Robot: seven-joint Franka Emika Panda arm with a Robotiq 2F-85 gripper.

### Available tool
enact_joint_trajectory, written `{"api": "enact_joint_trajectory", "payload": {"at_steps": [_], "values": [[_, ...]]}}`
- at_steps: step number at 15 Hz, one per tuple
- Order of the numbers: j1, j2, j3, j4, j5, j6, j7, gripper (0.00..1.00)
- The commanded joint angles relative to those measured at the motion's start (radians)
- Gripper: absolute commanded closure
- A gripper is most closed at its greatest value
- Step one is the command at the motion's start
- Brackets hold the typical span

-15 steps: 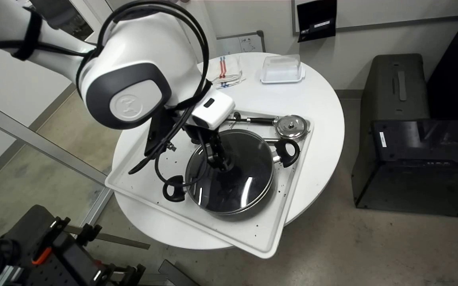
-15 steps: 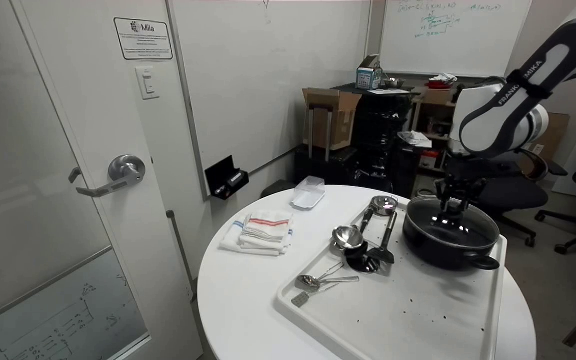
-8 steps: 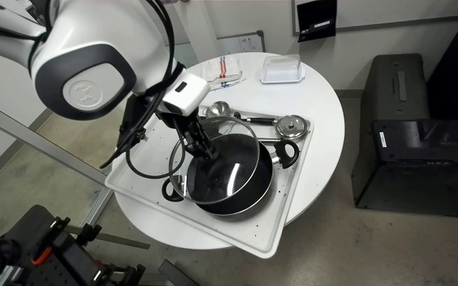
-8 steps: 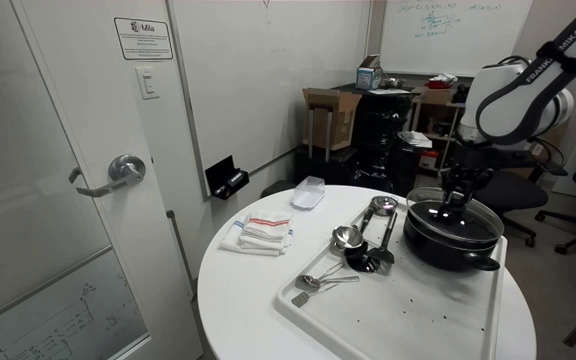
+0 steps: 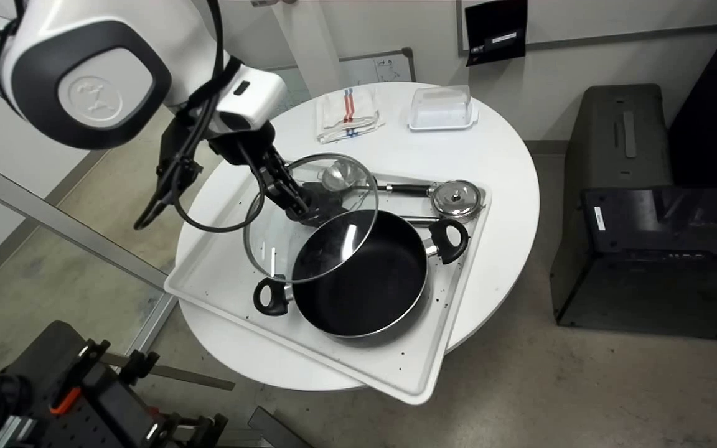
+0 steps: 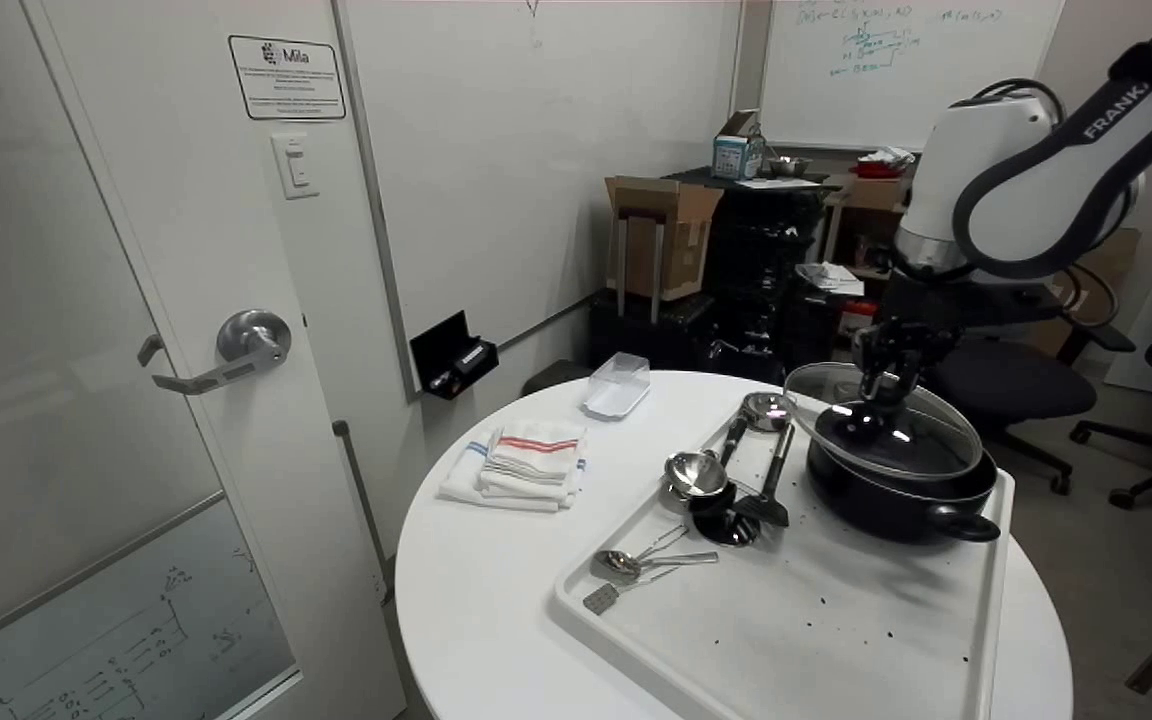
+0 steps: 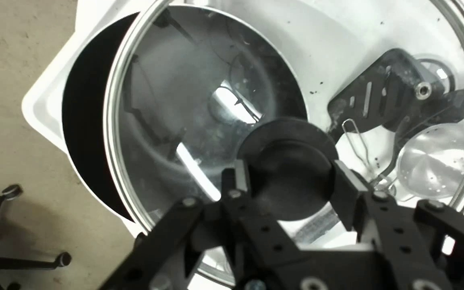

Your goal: Remove the lid from the pot

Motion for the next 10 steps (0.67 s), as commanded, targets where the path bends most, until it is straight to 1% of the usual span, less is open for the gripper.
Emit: {"api": "enact_joint_trajectory", "payload": {"at_steps": [1,6,10], "values": [[0.068,-0.015,0.009,0.016,-0.069,-0.025,0.022,0.75],[0.175,0.017,0.024,0.047,-0.155,-0.048,0.057,0.75],[0.236,0.067,0.041,0.086,-0.208,-0.080,0.079,0.75]]}}
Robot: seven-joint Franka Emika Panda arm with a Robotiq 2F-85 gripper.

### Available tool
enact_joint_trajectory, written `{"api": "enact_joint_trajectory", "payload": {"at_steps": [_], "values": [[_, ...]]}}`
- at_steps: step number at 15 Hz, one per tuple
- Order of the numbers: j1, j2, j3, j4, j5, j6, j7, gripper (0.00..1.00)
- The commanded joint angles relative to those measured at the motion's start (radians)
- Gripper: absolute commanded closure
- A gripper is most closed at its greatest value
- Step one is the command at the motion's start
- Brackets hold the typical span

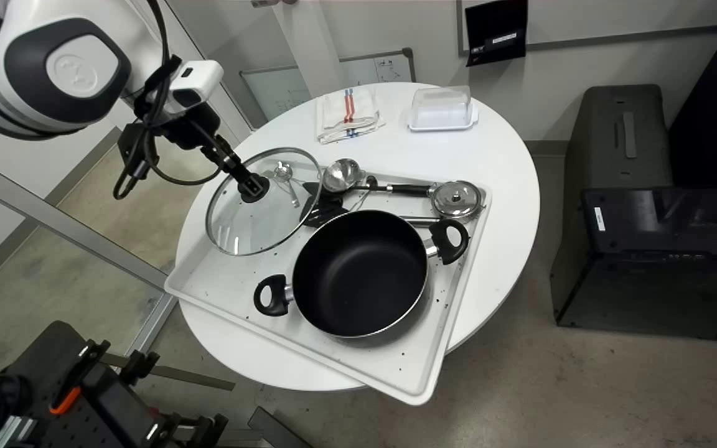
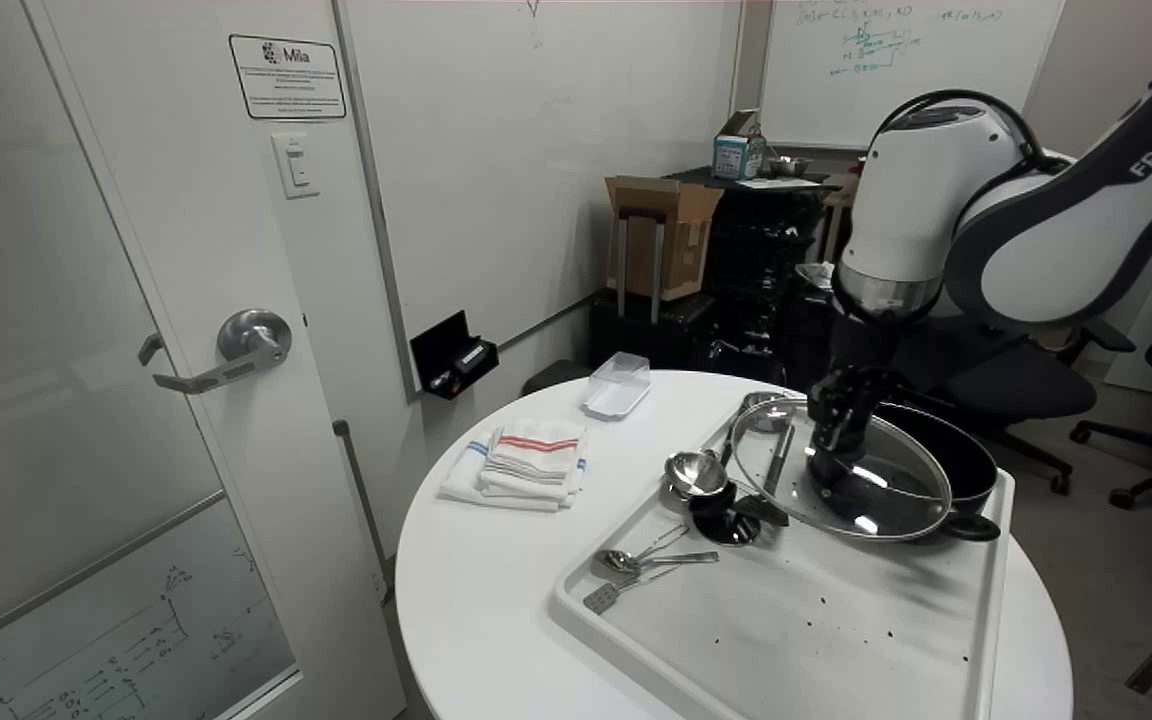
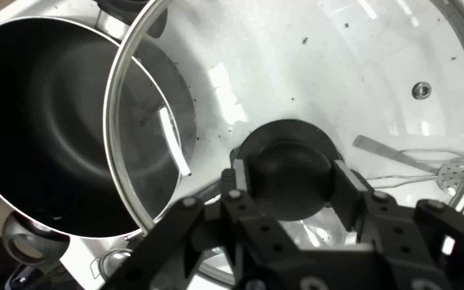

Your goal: Remove the lid from the pot

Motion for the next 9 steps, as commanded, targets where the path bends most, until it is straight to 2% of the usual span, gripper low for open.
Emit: {"api": "enact_joint_trajectory", "payload": {"at_steps": [1,9], "values": [[0.047,0.048,0.009,0.062,-0.063,-0.048,0.038,0.75],[0.115,0.157,0.045,0.108,-0.090,-0.048,0.023,0.75]]}}
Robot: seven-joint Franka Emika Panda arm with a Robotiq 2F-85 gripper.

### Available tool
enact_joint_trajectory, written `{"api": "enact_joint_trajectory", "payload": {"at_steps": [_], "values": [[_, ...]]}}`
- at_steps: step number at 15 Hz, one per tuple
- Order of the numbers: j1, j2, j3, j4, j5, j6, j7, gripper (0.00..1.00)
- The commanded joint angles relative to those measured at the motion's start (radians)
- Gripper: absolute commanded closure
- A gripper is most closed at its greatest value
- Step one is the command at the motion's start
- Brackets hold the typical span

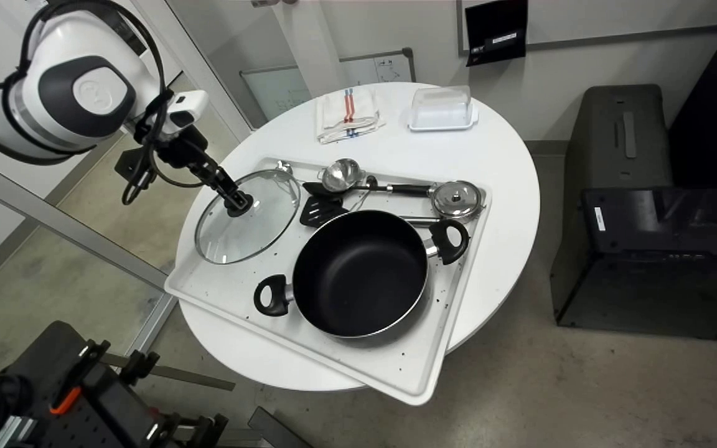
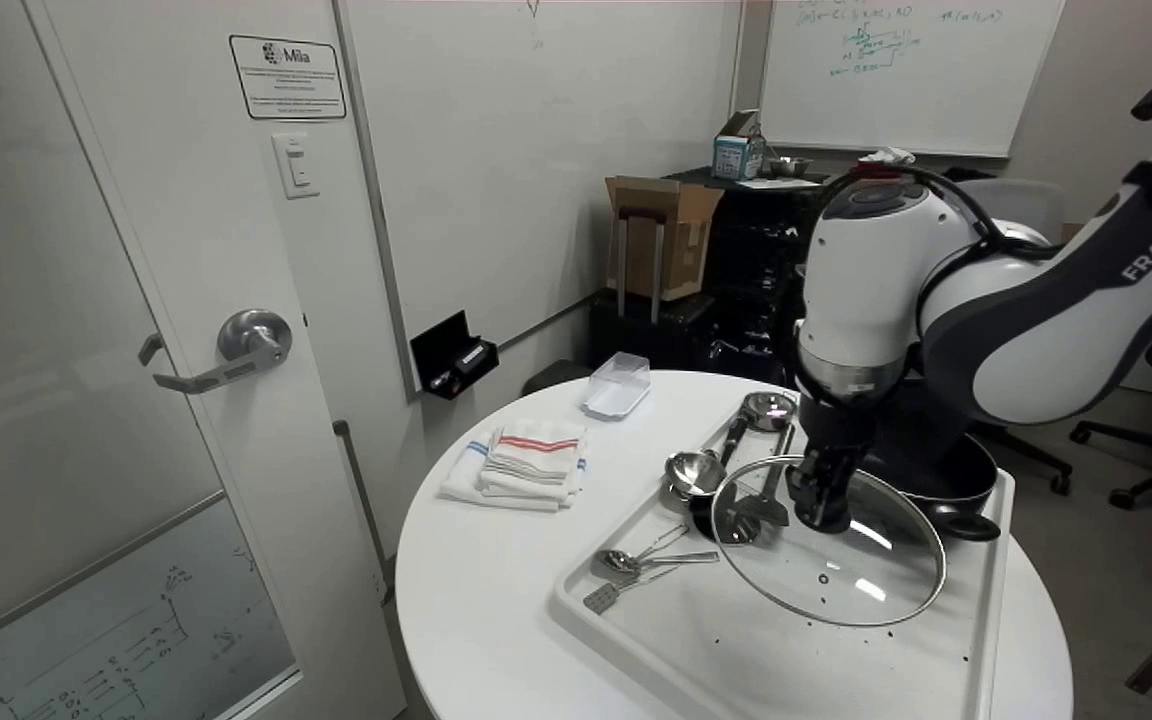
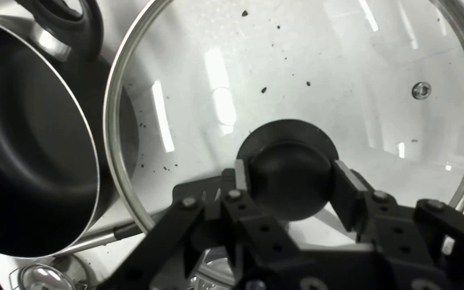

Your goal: Remove the lid from the pot

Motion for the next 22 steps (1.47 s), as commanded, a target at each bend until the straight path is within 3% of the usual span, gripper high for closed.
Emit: {"api": "enact_joint_trajectory", "payload": {"at_steps": [1,8,22], "values": [[0.032,0.034,0.010,0.027,-0.029,-0.003,0.008,0.75],[0.059,0.108,0.029,0.028,-0.015,0.040,-0.022,0.75],[-0.003,0.298,0.057,0.133,0.039,0.166,-0.172,0.75]]}}
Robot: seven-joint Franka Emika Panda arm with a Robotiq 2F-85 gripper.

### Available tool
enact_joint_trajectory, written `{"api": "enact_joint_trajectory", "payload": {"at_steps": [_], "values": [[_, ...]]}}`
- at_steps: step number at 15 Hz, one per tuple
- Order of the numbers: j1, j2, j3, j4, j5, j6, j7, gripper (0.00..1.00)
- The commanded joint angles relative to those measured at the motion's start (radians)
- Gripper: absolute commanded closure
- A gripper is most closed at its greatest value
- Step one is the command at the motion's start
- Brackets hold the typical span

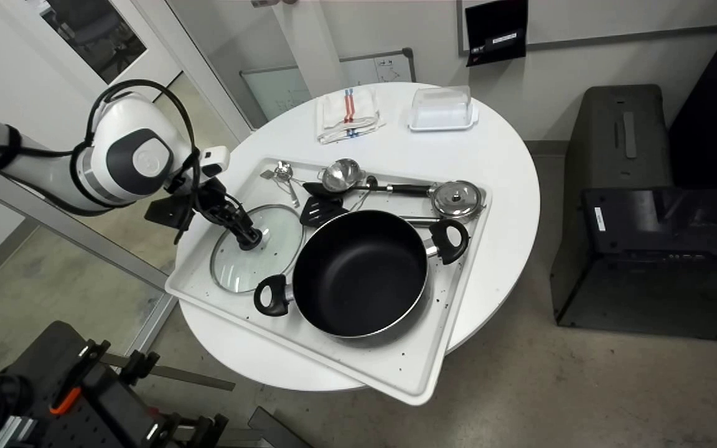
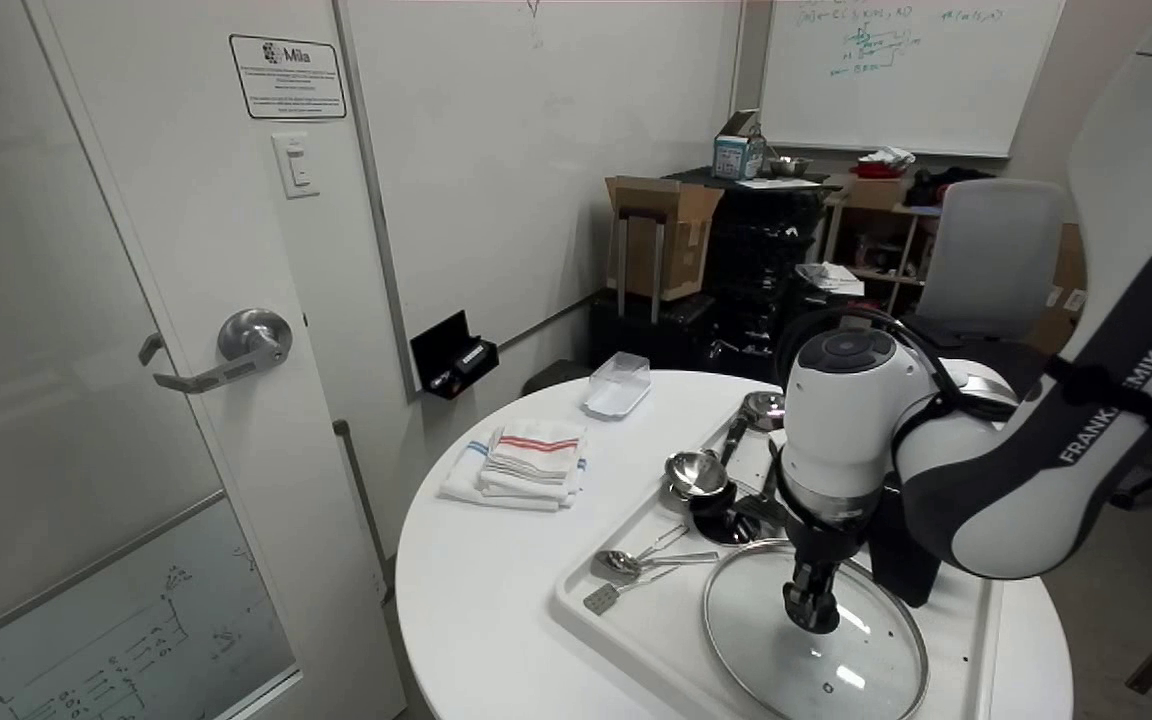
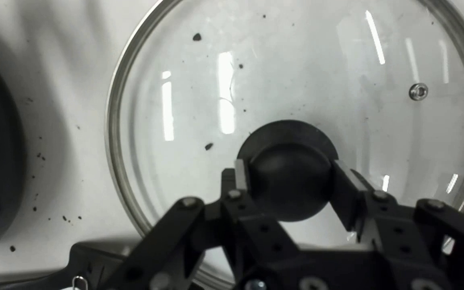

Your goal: Remove the lid from the pot

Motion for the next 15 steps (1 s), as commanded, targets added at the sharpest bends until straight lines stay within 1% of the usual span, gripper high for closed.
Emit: {"api": "enact_joint_trajectory", "payload": {"at_steps": [1,2,3,4,5,7,8,10,15], "values": [[-0.031,0.031,0.021,0.039,0.033,0.029,-0.073,0.75],[-0.035,0.033,0.024,0.041,0.036,0.031,-0.082,0.75],[-0.041,0.032,0.029,0.042,0.039,0.029,-0.094,0.55],[-0.046,0.031,0.033,0.040,0.041,0.031,-0.102,0.25],[-0.050,0.030,0.037,0.038,0.043,0.033,-0.110,0.23],[-0.056,0.030,0.042,0.040,0.044,0.032,-0.118,0.11],[-0.058,0.028,0.044,0.038,0.046,0.033,-0.122,0.03],[-0.056,0.018,0.044,0.028,0.045,0.035,-0.122,0.00],[-0.037,-0.053,0.039,-0.029,0.042,0.027,-0.110,0.00]]}}
